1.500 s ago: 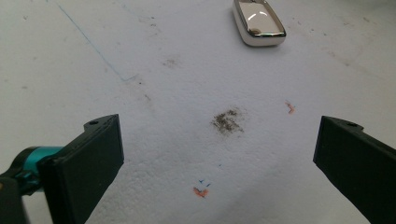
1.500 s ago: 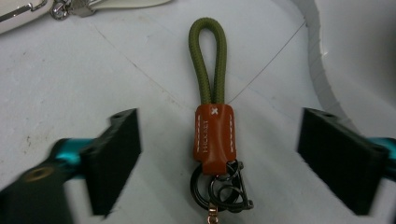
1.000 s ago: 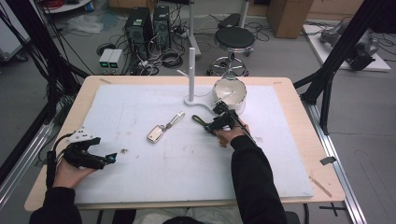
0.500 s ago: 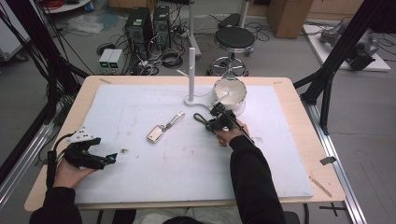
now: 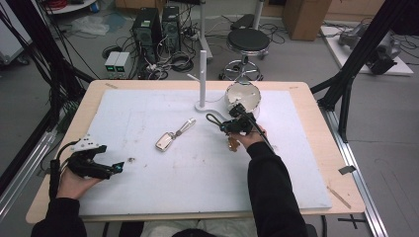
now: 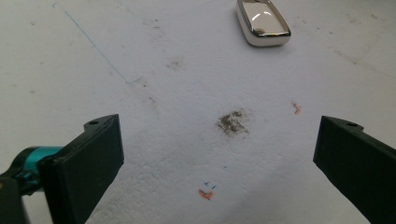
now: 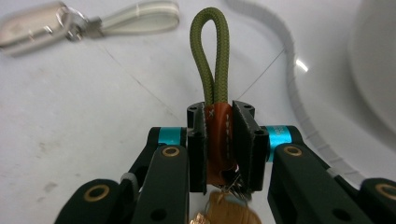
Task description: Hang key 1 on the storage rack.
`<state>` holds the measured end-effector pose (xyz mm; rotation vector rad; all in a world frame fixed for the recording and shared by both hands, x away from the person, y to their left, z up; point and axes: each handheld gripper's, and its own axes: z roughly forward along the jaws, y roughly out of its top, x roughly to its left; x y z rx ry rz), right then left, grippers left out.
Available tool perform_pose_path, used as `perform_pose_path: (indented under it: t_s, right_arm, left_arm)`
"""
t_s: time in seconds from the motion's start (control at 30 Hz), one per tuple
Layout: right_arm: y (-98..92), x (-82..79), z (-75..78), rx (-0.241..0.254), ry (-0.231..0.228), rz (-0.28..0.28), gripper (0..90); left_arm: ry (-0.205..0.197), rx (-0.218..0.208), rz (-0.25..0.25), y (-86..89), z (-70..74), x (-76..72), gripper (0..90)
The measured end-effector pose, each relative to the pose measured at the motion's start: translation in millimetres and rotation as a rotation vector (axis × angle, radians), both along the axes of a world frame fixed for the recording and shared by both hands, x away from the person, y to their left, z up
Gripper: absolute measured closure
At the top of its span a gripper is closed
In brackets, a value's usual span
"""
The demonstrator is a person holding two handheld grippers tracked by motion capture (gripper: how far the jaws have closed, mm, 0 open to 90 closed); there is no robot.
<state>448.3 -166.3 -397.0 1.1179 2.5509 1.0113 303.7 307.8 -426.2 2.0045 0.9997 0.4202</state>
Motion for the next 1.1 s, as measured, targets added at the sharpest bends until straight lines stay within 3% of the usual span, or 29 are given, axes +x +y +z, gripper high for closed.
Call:
perform_pose_path:
  t_s: [0.2,0.3,0.6,0.87,1.1]
  right_arm:
    - [-6.3,-4.1,24.8,0.089,-0.039,-0.013,76.6]
    - [-3.0,-7.5,33.9,0.09,-0.071,-0.008,76.5]
    - [3.2,-6.1,57.5,0.109,-0.099,-0.014,76.5]
    - [7.3,-1.6,89.3,0.148,-0.144,-0.017,76.5]
    - [15.6,-0.8,111.9,0.138,-0.192,-0.003,76.5]
  left_arm:
    - [-0.001,-0.009,0.004,1.5,0.5,0.3,2.1]
    - [-0.005,-0.02,0.006,1.8,0.9,0.1,2.1]
    - [-0.004,-0.027,0.002,2.0,0.6,0.7,2.1]
    - [0.002,-0.022,-0.002,1.4,-0.5,1.8,2.1]
    - [0.004,-0.018,-0.005,1.5,-0.8,2.4,2.1]
